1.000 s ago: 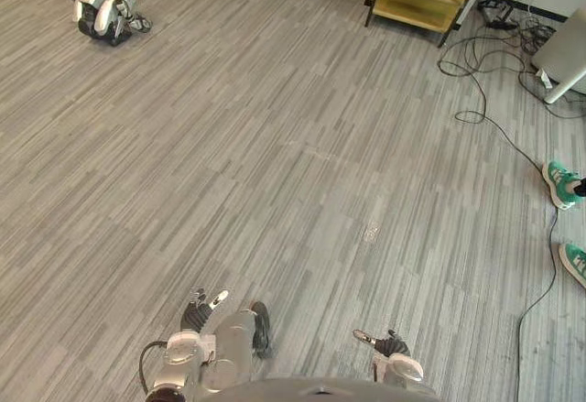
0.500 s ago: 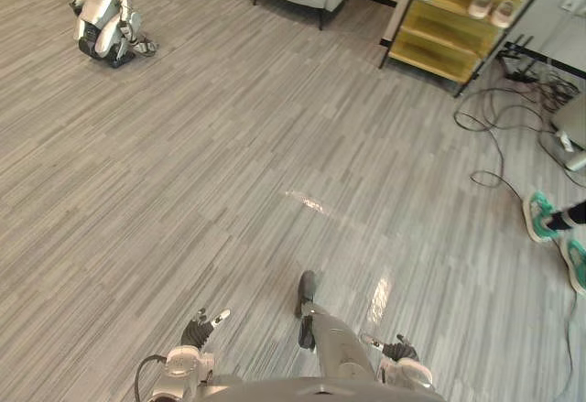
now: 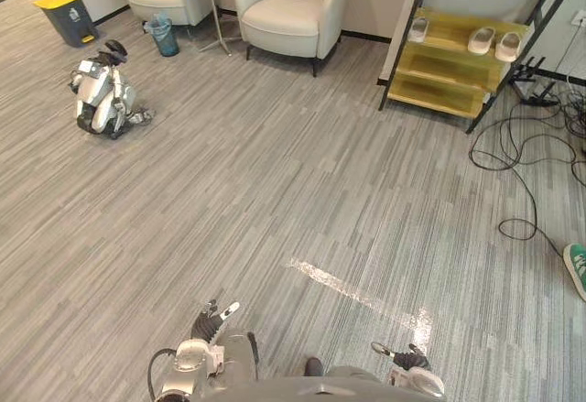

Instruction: Pick up cushions and gather them together orderly.

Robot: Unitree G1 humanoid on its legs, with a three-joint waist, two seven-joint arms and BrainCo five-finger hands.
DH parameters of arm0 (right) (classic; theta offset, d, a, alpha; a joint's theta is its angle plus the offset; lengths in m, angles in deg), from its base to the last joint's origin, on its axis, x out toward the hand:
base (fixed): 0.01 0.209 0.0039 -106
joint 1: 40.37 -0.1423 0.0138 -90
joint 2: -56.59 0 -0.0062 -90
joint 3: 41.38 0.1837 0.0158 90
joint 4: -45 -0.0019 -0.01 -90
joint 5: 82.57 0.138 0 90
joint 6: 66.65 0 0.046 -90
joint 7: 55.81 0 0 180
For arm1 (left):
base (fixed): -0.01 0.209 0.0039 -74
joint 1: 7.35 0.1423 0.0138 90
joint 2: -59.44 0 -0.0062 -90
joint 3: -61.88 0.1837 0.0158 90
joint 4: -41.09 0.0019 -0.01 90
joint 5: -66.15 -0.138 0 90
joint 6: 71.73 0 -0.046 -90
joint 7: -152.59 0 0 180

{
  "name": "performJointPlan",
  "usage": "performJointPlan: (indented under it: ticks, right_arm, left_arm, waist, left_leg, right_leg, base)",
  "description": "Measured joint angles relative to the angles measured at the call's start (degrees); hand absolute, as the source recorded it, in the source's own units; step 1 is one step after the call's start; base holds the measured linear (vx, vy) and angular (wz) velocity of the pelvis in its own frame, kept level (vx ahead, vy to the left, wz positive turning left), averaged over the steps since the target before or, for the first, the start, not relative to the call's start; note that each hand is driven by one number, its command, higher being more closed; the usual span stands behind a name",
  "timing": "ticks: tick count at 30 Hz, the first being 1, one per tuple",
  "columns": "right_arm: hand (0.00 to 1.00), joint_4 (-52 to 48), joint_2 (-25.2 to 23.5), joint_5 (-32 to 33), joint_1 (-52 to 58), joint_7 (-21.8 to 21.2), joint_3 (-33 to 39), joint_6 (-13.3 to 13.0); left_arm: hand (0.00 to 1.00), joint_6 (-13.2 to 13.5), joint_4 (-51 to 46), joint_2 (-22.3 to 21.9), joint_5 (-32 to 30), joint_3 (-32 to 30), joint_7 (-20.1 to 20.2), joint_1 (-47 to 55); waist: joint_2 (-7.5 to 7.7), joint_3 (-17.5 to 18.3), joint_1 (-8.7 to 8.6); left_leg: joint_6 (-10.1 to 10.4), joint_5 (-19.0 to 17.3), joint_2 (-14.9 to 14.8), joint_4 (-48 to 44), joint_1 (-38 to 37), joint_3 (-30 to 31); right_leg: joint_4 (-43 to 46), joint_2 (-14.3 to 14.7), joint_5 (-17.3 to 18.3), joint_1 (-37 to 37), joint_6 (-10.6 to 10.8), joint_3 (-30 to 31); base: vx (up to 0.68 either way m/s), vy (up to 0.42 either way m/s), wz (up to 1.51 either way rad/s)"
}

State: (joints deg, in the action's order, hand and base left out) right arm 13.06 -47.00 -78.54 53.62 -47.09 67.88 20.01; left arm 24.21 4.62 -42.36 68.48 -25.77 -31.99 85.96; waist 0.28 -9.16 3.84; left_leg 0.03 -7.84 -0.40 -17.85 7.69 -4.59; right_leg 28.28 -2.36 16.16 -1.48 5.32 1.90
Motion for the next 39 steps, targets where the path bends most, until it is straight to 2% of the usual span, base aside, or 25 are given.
performJointPlan:
  ticks: [1,2,4,6,8,9,10,11,12,13,14,15,16,17,18,20,21,24,25,26,27,30,31,33,39]
  right_arm:
    - [0.0,0.35,-0.03,-0.01,-0.77,-0.07,-0.01,0.02]
    - [0.0,0.27,0.02,0.0,-1.31,-0.12,0.02,0.02]
    - [0.0,0.33,0.34,-0.58,-1.36,-0.13,0.01,0.11]
    - [0.0,0.88,0.29,-2.1,-1.68,-0.16,-0.1,0.04]
    - [0.0,1.34,0.61,-2.18,-3.07,-0.27,0.16,0.13]
    - [0.0,1.31,0.72,-2.2,-3.4,-0.35,0.16,0.13]
    - [0.0,1.39,0.58,-2.39,-3.29,-0.47,0.01,0.2]
    - [0.0,1.49,0.19,-2.35,-2.71,-0.54,0.06,0.24]
    - [0.0,1.44,0.66,-2.25,-2.64,-0.61,0.67,0.2]
    - [0.0,1.55,1.61,-2.3,-2.3,-0.59,0.6,0.35]
    - [0.0,1.53,1.76,-2.24,-1.92,-0.62,0.59,0.58]
    - [0.0,1.51,2.83,-2.15,-1.91,-0.56,0.74,0.82]
    - [0.0,1.55,3.04,-2.17,-1.88,-0.55,0.89,0.86]
    - [0.0,1.59,3.42,-2.11,-1.69,-0.43,1.56,0.9]
    - [0.0,1.72,3.47,-2.12,-1.56,-0.39,1.61,0.98]
    - [0.0,2.59,3.79,-2.06,-0.17,0.17,1.81,1.04]
    - [0.0,3.13,3.92,-2.02,-0.09,0.2,1.93,1.05]
    - [0.0,3.62,4.03,-1.93,-0.06,0.2,2.56,1.07]
    - [0.0,3.57,4.15,-1.91,0.33,0.2,3.44,1.06]
    - [0.0,3.63,3.97,-1.94,0.4,0.25,3.68,1.19]
    - [0.0,3.62,2.86,-1.96,0.76,0.24,3.78,1.23]
    - [0.0,3.62,1.79,-1.97,1.96,0.25,4.01,1.32]
    - [0.0,3.59,1.51,-1.96,2.47,0.24,4.02,1.29]
    - [0.0,3.59,1.49,-1.99,2.55,0.2,4.03,1.28]
    - [0.0,3.58,1.78,-1.98,2.75,0.22,4.09,1.22]
  left_arm:
    - [0.0,-0.11,0.81,0.36,0.16,0.34,0.01,-0.01]
    - [0.0,-0.27,1.71,0.67,0.41,0.7,0.0,-0.03]
    - [0.0,-0.32,2.31,1.37,0.87,2.45,-0.01,0.09]
    - [0.0,-0.32,2.31,1.4,0.91,2.38,-0.03,0.19]
    - [0.0,-0.36,2.27,1.27,1.03,2.2,-0.08,0.15]
    - [0.0,-0.37,2.27,1.27,1.02,2.25,-0.08,0.17]
    - [0.0,-0.34,2.28,1.44,1.02,2.24,-0.08,0.34]
    - [0.0,-0.33,2.34,1.8,0.98,2.15,-0.09,0.52]
    - [0.0,-0.37,3.48,1.25,0.93,1.64,-0.2,0.18]
    - [0.0,-0.36,3.78,0.21,0.92,1.56,-0.19,0.43]
    - [0.0,-0.34,3.76,-0.63,0.92,1.65,-0.13,0.52]
    - [0.0,-0.33,3.73,-1.93,0.88,1.63,-0.06,0.21]
    - [0.0,-0.35,3.71,-2.23,0.87,1.64,-0.03,0.08]
    - [0.0,-0.35,3.67,-2.3,0.87,1.57,0.02,0.1]
    - [0.0,-0.34,3.63,-2.28,0.86,1.55,0.01,0.13]
    - [0.0,-0.29,3.22,-2.23,0.85,1.51,0.02,0.13]
    - [0.0,-0.27,3.11,-2.24,0.87,1.26,0.02,0.13]
    - [0.0,-0.29,3.08,-2.34,0.87,1.15,-0.02,0.03]
    - [0.0,-0.29,3.26,-2.58,0.87,1.15,-0.04,0.06]
    - [0.0,-0.35,3.45,-2.3,0.88,1.06,0.0,-0.1]
    - [0.0,-0.29,3.36,-1.31,0.93,1.01,-0.06,-0.47]
    - [0.0,-0.31,3.41,-0.28,0.92,1.02,-0.03,-0.71]
    - [0.0,-0.31,3.45,-0.15,0.91,1.03,-0.04,-0.53]
    - [0.0,-0.31,3.56,-0.12,0.92,1.03,-0.05,-0.39]
    - [0.0,-0.31,4.01,-0.25,0.91,1.12,-0.04,-0.09]
  waist:
    - [-0.18,-0.24,-0.41]
    - [-0.52,-0.49,-1.15]
    - [-0.32,-0.35,-1.94]
    - [-0.28,-0.16,-1.58]
    - [-1.21,-0.3,-1.65]
    - [-1.69,-0.55,-1.57]
    - [-1.62,-0.27,-1.51]
    - [-0.58,0.21,-1.51]
    - [-1.13,0.42,-1.72]
    - [-2.45,1.2,-1.8]
    - [-3.17,1.6,-1.91]
    - [-4.66,1.28,-1.92]
    - [-5.17,1.12,-1.89]
    - [-5.49,0.97,-1.77]
    - [-5.51,0.98,-1.65]
    - [-5.33,0.86,-1.38]
    - [-5.32,0.86,-1.05]
    - [-5.33,0.87,-0.9]
    - [-5.9,1.21,-1.17]
    - [-5.68,1.25,-1.14]
    - [-3.34,0.8,-1.02]
    - [-2.16,0.53,-0.97]
    - [-1.63,0.92,-1.01]
    - [-1.51,1.01,-1.07]
    - [-2.21,1.35,-1.2]
  left_leg:
    - [-0.75,-1.58,0.16,-0.01,-2.42,-1.14]
    - [-0.91,-2.86,0.51,0.02,-5.17,-1.81]
    - [-2.13,-4.29,0.68,0.9,-9.89,-2.83]
    - [-1.79,-4.73,0.43,2.5,-12.02,-3.3]
    - [-0.71,-5.34,-1.26,3.92,-13.36,-3.22]
    - [0.04,-5.78,-2.14,4.11,-13.89,-3.2]
    - [0.93,-6.15,-2.5,4.02,-14.17,-3.09]
    - [2.41,-7.1,-2.1,3.95,-15.02,-2.87]
    - [3.5,-8.76,-3.1,2.88,-16.35,-1.72]
    - [3.78,-8.81,-4.43,0.93,-15.73,-0.96]
    - [4.22,-8.94,-5.19,-2.56,-14.18,0.08]
    - [5.26,-8.77,-6.87,-10.75,-10.24,1.36]
    - [6.45,-8.0,-7.56,-15.0,-8.39,1.5]
    - [7.76,-5.39,-8.96,-22.31,-5.1,1.25]
    - [7.55,-5.48,-9.29,-23.57,-4.56,1.18]
    - [6.87,-7.93,-9.96,-26.77,-3.28,-0.6]
    - [7.0,-9.17,-9.33,-24.27,-2.52,-0.11]
    - [6.95,-9.31,-7.66,-14.24,-2.5,1.89]
    - [5.95,-2.91,-7.04,-4.26,-2.89,3.79]
    - [4.46,-3.58,-6.7,-3.14,-3.89,3.76]
    - [3.67,-2.91,-5.26,-1.03,-5.14,3.01]
    - [3.28,-2.68,-3.63,-0.49,-5.63,2.9]
    - [2.59,-2.25,-2.66,0.79,-6.53,2.89]
    - [1.69,-1.62,-1.66,2.45,-7.59,2.9]
    - [1.43,2.01,-0.52,8.56,-10.05,3.35]
  right_leg:
    - [10.62,-1.45,-1.57,4.02,3.85,-1.04]
    - [18.51,-3.29,-1.46,6.63,3.78,-3.36]
    - [21.58,-6.86,1.34,7.91,0.38,-10.16]
    - [16.38,-7.48,2.07,9.25,-0.19,-13.17]
    - [8.13,-6.95,1.89,12.81,-0.38,-15.65]
    - [4.24,-5.98,0.47,13.15,-0.79,-15.72]
    - [-1.87,-4.97,-3.51,12.49,-1.7,-15.83]
    - [-6.87,-5.2,-9.65,11.91,-3.61,-15.6]
    - [-6.41,-4.66,-11.81,10.78,-3.93,-15.86]
    - [-7.19,-3.49,-11.09,9.78,-4.44,-16.43]
    - [-8.82,-2.8,-10.27,8.69,-4.41,-16.96]
    - [-11.11,-1.27,-10.29,6.97,-4.95,-17.76]
    - [-12.1,-0.7,-10.27,5.97,-5.22,-18.19]
    - [-13.93,0.04,-10.26,3.47,-5.8,-18.47]
    - [-14.49,0.13,-10.27,2.89,-5.93,-18.45]
    - [-17.87,0.41,-10.21,-1.98,-6.09,-17.91]
    - [-18.8,0.37,-10.27,-2.95,-6.02,-16.59]
    - [-20.01,0.32,-10.76,-3.65,-5.2,-14.71]
    - [-21.31,1.26,-11.14,-4.05,-4.26,-13.86]
    - [-22.65,1.55,-11.69,-4.74,-3.38,-13.25]
    - [-23.58,0.21,-12.06,-5.05,-2.89,-12.63]
    - [-23.71,-1.35,-12.01,-5.38,-2.67,-12.58]
    - [-24.04,-2.15,-11.94,-5.67,-2.54,-12.48]
    - [-24.52,-3.0,-12.0,-6.43,-1.83,-12.51]
    - [-24.93,-3.77,-12.22,-6.34,-0.98,-13.16]
  base:
    - [0.51,0.244,-0.74]
    - [0.37,0.17,-0.39]
    - [0.34,0.097,-0.04]
    - [0.32,0.025,0.01]
    - [0.38,-0.051,-0.03]
    - [0.34,-0.092,-0.09]
    - [0.34,-0.137,-0.04]
    - [0.43,-0.219,0.08]
    - [0.38,-0.211,0.14]
    - [0.29,-0.187,0.14]
    - [0.31,-0.225,0.11]
    - [0.3,-0.218,0.09]
    - [0.34,-0.223,0.11]
    - [0.21,-0.105,0.06]
    - [0.3,-0.139,-0.01]
    - [0.26,-0.076,-0.19]
    - [0.13,-0.001,-0.37]
    - [0.12,0.092,-0.44]
    - [0.14,0.171,-0.24]
    - [0.18,0.205,-0.24]
    - [0.13,0.132,-0.1]
    - [0.08,0.142,0.03]
    - [0.05,0.114,0.09]
    - [0.02,0.071,0.08]
    - [-0.04,-0.008,0.06]
